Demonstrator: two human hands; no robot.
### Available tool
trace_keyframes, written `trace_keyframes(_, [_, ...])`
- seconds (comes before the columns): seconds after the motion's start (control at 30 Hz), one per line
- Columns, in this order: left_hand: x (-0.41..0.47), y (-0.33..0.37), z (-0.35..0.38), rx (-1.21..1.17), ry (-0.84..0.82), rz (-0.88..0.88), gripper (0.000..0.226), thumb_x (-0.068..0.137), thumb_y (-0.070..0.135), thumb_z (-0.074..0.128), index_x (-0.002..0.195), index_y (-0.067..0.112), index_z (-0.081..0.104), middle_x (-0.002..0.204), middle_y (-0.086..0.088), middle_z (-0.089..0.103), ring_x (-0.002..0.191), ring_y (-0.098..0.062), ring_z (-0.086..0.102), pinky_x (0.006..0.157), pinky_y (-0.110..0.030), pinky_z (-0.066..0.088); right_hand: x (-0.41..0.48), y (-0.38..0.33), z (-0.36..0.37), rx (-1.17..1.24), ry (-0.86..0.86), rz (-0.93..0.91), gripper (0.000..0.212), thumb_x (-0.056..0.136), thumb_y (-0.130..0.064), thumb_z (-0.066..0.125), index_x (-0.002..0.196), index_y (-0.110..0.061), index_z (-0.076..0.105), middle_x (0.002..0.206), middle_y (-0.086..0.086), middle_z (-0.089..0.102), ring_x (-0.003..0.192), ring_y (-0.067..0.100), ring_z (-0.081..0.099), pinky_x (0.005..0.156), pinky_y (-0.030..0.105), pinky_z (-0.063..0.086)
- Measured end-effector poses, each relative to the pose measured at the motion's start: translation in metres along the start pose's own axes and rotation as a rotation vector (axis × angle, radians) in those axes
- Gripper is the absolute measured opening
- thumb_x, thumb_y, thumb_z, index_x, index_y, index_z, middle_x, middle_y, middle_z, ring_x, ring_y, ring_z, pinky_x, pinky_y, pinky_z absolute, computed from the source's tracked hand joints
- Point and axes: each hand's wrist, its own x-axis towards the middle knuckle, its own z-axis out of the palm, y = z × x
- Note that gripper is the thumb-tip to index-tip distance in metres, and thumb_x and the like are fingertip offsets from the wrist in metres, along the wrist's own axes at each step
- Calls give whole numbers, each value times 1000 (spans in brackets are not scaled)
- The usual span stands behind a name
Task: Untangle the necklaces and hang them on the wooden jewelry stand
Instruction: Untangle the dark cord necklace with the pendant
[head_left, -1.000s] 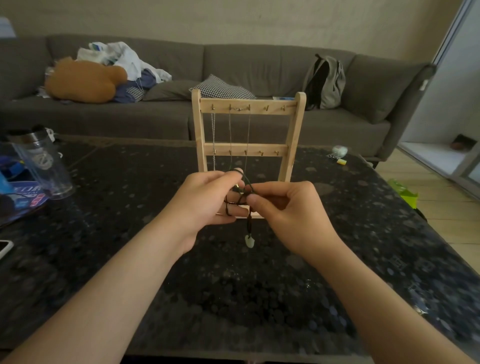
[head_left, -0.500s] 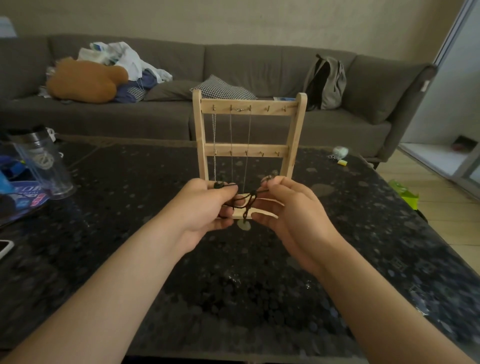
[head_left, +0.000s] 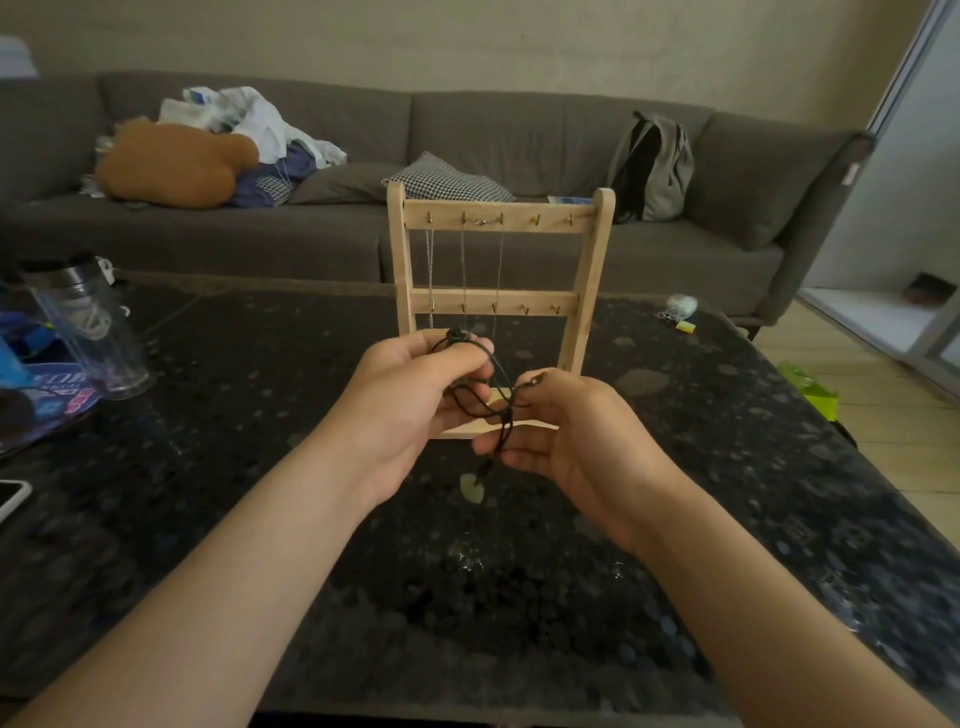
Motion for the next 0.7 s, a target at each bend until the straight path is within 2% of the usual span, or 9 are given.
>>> trace_keyframes(0.07, [0,-1,0,36,6,-15,14,102,16,73,114,12,79,99,0,83,75,-12,70,78,-35,63,0,1,-1,-61,-2,-8,20,108,-14,48,102,-11,67,97,11,81,87,31,78,81,40,55])
trace_keyframes(0.13, [1,-2,0,57,16,-30,19,100,18,77,119,14,79,94,4,82,72,-10,71,70,-32,60,0,2,-2,-71,18,-5,18,109,-18,52,109,-11,68,91,5,80,85,29,78,80,40,54])
trace_keyframes(0.23, [2,-3,-1,54,31,-28,18,99,19,78,117,17,80,97,1,82,66,-8,69,59,-26,53,4,5,-3,-74,70,-26,16,109,-19,58,118,-14,69,83,1,76,80,27,77,78,39,52])
trace_keyframes(0.33, [2,-3,0,34,43,-31,18,98,18,79,116,16,81,105,-2,81,61,-8,65,49,-21,45,7,9,-5,-86,94,-66,20,106,-10,62,123,-19,66,85,3,76,75,23,75,76,38,49])
trace_keyframes(0.43, [2,-3,0,37,35,-38,17,98,20,79,115,17,82,103,1,78,60,-9,63,47,-20,42,9,11,-5,-99,99,-70,22,103,-6,65,122,-16,68,90,6,79,77,21,75,76,38,48])
trace_keyframes(0.53, [1,-1,1,61,13,-39,19,100,27,76,117,20,81,119,-3,79,61,-8,62,50,-20,43,10,12,-5,-168,76,-74,14,103,-13,67,110,-13,79,97,9,81,81,19,72,80,38,47])
trace_keyframes(0.6, [-1,0,2,75,0,-36,19,102,30,73,117,21,80,126,-7,78,60,-7,60,51,-21,42,10,13,-5,-193,53,-67,19,106,-21,64,104,-15,83,98,7,80,83,17,68,81,39,45])
trace_keyframes(0.7, [-2,2,3,84,-24,-52,26,105,38,65,118,20,79,128,-3,77,59,-7,57,52,-22,40,9,12,-5,-169,22,-53,29,110,-28,57,107,-15,83,95,2,78,83,16,61,79,36,41])
